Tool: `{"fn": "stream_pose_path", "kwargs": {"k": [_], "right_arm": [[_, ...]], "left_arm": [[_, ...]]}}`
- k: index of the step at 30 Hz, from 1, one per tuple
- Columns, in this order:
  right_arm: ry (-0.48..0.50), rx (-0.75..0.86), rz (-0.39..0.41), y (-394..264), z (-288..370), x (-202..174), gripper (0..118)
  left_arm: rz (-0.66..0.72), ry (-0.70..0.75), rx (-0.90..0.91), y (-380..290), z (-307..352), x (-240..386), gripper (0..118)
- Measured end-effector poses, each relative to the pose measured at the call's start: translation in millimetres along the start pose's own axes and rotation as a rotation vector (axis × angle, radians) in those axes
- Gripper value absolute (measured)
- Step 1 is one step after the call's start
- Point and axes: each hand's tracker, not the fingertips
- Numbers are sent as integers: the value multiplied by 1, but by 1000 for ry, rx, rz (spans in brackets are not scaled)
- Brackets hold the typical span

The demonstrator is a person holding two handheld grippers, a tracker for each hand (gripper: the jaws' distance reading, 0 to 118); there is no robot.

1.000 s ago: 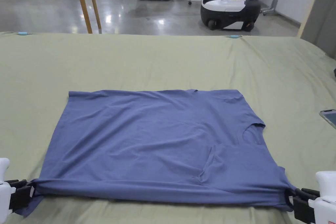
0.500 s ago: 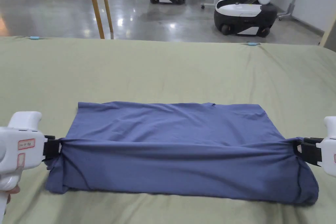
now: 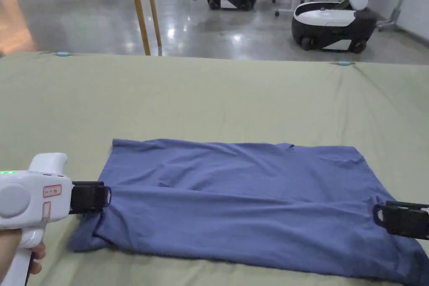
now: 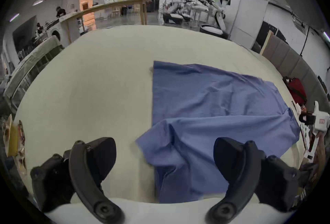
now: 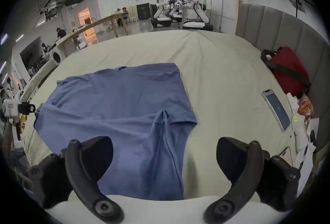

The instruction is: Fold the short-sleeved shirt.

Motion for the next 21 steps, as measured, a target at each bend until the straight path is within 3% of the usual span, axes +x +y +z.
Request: {"fn": "stream_pose_path", "kwargs": {"k": [2,3,4,5,6,10,11,12,13,14,19,21], "right_arm": [[-19,39,-18,-12,16,4,111],[-20,51,-23,-19,25,4,97],[-23,56,-29,-24,31,4,66],[-27,53,-29,-31,33,2,11],[-37,60,-28,-40,37,2,1],[-18,35,-38,-58,43,1,0],[-21,30,-35,-61,45,0,0],[-23,31,-33,-64,47,0,0],[-23,31,-34,-66,48,1,0],[-20,27,-34,-67,49,1,0],[-10,17,-29,-67,47,1,0],[-8,9,-20,-65,42,-1,1]], "left_arm": [[9,3,23,-11,20,-3,106],[4,14,20,-17,30,-2,98],[-5,16,26,-24,34,-4,80],[-25,11,23,-30,37,-4,35],[-30,13,19,-36,38,-4,1],[-18,-43,-39,-46,36,2,1],[-24,-27,-37,-46,34,4,5],[-20,-25,-40,-47,33,4,28],[-9,-20,-45,-46,30,4,78],[0,-15,-86,-46,22,3,118],[4,-4,-115,-44,10,-4,110],[-10,28,-137,-47,-2,20,88]]}}
